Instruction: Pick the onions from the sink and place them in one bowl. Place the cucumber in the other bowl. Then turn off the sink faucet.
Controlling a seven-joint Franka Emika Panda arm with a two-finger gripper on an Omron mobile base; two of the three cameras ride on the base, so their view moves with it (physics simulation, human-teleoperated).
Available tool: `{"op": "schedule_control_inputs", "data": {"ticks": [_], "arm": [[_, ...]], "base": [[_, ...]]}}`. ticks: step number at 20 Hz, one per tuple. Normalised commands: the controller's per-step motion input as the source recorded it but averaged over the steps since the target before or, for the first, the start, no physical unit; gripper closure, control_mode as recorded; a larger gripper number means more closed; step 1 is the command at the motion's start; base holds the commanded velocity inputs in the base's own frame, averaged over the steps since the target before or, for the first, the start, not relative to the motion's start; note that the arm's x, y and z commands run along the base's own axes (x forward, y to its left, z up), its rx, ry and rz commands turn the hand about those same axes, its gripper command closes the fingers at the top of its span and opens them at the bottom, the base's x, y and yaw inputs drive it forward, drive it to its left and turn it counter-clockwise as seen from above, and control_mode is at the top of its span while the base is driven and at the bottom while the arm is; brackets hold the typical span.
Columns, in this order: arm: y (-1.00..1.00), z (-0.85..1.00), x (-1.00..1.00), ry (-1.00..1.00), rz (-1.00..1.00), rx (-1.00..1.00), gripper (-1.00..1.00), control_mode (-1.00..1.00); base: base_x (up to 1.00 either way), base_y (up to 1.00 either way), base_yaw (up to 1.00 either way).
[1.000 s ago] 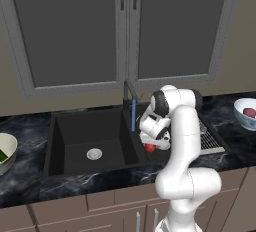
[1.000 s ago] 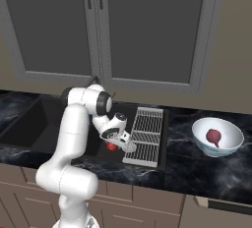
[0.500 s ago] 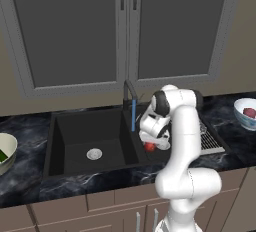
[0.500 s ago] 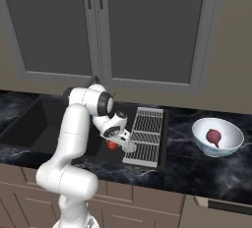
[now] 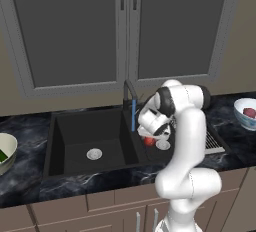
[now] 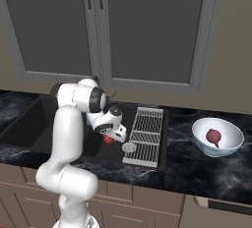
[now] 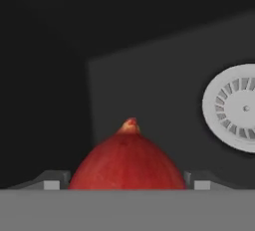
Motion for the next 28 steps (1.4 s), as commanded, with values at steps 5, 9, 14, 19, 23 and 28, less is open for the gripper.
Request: {"op": "schedule_control_inputs", "data": {"ticks": [5,9,14,19,23,28], "arm": [[-0.01,0.69,-0.02,0.00,-0.09,-0.01,1.00,-1.00],[-0.10,0.79,0.00,0.00,-0.06,0.00,1.00,-1.00],[-0.18,0.96,0.00,0.02,0.00,0.00,1.00,-1.00],[-0.13,0.96,0.00,0.03,0.00,0.00,1.00,-1.00],[-0.04,0.93,-0.03,0.03,0.00,0.00,1.00,-1.00],[-0.31,0.70,-0.13,0.02,-0.05,0.00,1.00,-1.00]], "base": [[0.00,0.00,0.00],[0.00,0.00,0.00],[0.00,0.00,0.00],[0.00,0.00,0.00],[0.00,0.00,0.00],[0.00,0.00,0.00]]}}
